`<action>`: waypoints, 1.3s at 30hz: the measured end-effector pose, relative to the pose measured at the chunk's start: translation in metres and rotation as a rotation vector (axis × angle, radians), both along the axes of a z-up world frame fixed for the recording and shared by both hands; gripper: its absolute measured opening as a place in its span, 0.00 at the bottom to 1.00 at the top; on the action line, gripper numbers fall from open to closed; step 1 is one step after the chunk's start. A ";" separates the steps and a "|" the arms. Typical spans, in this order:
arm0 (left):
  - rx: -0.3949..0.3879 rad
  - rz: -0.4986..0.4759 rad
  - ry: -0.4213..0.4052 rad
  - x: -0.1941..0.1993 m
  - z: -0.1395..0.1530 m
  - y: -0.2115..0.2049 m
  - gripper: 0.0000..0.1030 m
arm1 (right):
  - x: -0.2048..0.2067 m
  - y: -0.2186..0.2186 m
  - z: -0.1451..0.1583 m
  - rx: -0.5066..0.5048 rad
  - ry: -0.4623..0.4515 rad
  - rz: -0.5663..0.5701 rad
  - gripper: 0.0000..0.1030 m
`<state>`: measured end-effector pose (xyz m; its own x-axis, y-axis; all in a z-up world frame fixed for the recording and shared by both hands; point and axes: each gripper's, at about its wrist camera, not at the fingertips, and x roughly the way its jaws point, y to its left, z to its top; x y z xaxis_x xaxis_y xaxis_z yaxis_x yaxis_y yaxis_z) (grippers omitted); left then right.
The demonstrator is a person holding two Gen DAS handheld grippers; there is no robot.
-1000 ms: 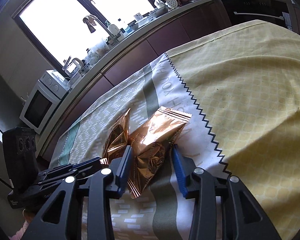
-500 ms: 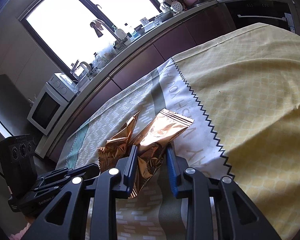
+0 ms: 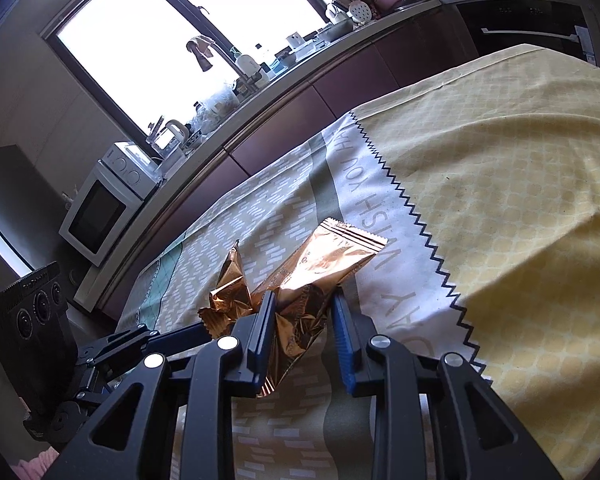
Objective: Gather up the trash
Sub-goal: 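Grasp a copper wrapper with the right tool while the left tool closes on another, then carry both held copper wrappers over toward the teal bin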
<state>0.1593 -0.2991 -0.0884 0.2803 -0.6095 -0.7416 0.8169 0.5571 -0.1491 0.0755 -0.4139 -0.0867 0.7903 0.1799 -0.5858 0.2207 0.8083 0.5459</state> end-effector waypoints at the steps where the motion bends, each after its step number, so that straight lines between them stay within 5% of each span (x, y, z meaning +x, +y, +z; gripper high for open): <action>1: -0.001 -0.009 -0.003 -0.002 0.001 -0.001 0.48 | 0.000 0.000 0.000 0.000 0.000 0.003 0.26; 13: 0.041 -0.080 -0.029 -0.017 -0.006 -0.007 0.48 | -0.001 0.002 0.001 -0.001 -0.005 0.014 0.26; 20: 0.031 -0.036 0.029 -0.003 -0.010 -0.001 0.07 | -0.001 0.004 0.001 -0.008 -0.002 0.021 0.26; 23: 0.018 -0.019 0.018 -0.004 -0.004 0.006 0.02 | -0.003 0.005 0.001 -0.008 -0.011 0.025 0.26; 39: -0.068 0.134 -0.064 -0.018 0.042 0.097 0.01 | -0.007 0.031 0.022 -0.008 -0.078 0.096 0.26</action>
<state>0.1416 -0.2023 -0.0462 0.4076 -0.6117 -0.6780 0.7451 0.6520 -0.1402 0.0684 -0.3832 -0.0646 0.8126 0.2528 -0.5251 0.0991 0.8280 0.5520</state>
